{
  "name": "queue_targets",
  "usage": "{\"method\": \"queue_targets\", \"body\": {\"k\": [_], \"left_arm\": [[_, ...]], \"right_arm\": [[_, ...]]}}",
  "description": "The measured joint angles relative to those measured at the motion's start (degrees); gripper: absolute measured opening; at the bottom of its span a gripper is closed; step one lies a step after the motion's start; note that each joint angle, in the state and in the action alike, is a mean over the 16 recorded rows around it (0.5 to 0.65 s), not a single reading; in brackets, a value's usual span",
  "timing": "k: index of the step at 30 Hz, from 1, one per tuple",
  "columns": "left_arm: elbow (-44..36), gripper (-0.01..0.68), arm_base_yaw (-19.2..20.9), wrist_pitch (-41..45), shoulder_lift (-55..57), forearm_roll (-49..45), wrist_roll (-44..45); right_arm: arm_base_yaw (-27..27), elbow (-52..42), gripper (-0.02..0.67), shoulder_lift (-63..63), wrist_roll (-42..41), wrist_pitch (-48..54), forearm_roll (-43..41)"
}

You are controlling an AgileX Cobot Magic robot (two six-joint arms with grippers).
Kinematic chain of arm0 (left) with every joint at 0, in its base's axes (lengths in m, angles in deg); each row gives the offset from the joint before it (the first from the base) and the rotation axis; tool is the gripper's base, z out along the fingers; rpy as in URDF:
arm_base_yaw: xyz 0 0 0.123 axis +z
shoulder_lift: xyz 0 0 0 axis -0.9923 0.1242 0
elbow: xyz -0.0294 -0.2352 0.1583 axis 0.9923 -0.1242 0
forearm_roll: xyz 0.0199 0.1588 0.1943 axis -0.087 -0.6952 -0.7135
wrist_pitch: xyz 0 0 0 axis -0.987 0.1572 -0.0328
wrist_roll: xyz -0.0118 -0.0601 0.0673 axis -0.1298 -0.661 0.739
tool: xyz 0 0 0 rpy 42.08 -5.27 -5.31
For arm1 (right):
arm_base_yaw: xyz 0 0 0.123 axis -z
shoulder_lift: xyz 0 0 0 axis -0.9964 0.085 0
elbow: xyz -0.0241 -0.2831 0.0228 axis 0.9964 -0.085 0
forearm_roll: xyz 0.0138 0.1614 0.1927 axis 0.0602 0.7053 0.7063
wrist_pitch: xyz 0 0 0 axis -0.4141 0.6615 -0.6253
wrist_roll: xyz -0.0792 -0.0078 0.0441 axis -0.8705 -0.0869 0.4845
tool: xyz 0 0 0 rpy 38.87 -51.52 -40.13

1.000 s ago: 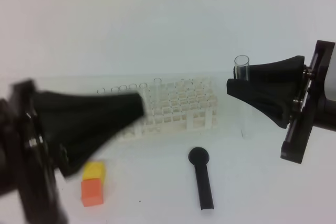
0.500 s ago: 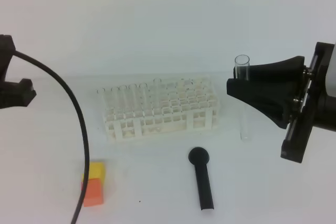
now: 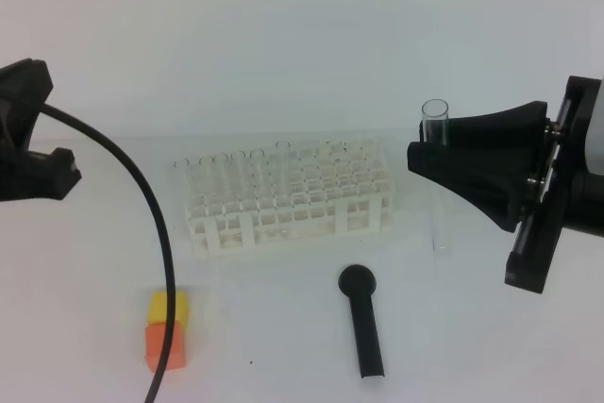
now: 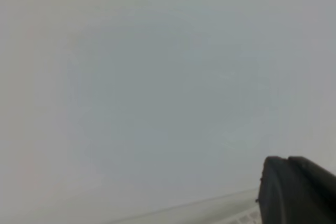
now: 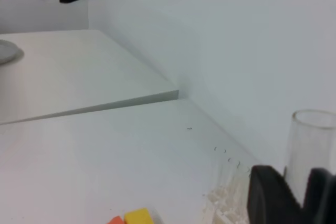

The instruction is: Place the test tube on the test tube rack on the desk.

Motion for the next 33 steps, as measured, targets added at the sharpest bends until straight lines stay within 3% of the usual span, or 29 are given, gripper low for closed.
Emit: {"method": "queue_targets", "body": {"k": [12, 26, 33], "left_arm": [[-3.06, -0.001, 0.00, -0.23, -2.49, 0.00, 0.00], [-24.76, -0.001, 0.06, -1.05, -26.52, 0.00, 0.00], [-31.83, -0.001, 0.08, -1.49, -35.03, 0.00, 0.00]], "right_arm": [[0.00, 0.00, 0.122, 0.00, 0.01, -0.08, -2.25], [0.00, 0.00, 0.122, 0.00, 0.16, -0.28, -4.02], [0.00, 0.00, 0.122, 0.00, 0.29, -0.33, -4.08]]}}
